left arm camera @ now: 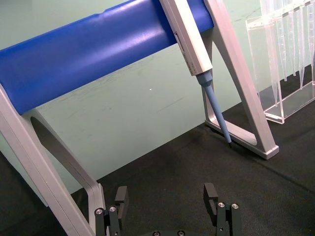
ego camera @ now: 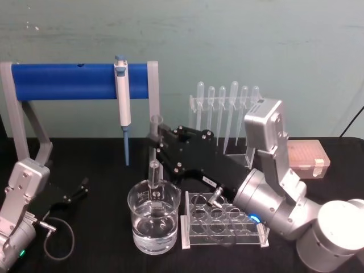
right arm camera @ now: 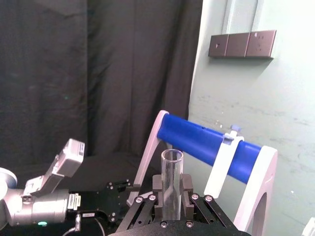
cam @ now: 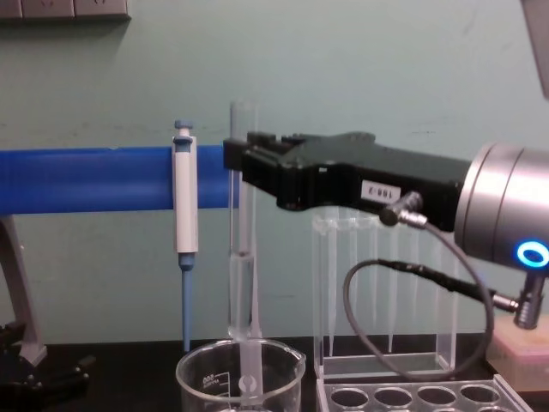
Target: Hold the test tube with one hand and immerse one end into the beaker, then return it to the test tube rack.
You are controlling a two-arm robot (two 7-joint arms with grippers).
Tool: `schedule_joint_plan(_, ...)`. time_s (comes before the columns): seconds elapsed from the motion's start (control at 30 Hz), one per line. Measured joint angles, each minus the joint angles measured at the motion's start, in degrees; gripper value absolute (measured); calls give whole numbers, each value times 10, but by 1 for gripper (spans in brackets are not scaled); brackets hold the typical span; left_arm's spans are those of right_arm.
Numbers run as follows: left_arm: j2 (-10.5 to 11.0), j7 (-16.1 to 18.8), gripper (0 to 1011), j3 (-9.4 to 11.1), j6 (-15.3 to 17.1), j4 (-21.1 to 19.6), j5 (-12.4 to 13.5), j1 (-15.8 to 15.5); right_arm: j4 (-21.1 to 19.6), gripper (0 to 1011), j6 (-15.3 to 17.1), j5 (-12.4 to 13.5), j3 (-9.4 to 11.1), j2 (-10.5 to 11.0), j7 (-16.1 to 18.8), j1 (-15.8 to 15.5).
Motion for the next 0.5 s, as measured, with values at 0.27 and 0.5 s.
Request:
schedule_joint_plan(0.27, 0, 0, 1000, 0, 0, 0, 0, 0, -36, 225, 8, 10, 16, 20, -10, -14)
schedule_joint_plan(0.5, 0, 0, 1000, 0, 0, 0, 0, 0, -68, 224, 7, 19, 48, 51, -22, -45)
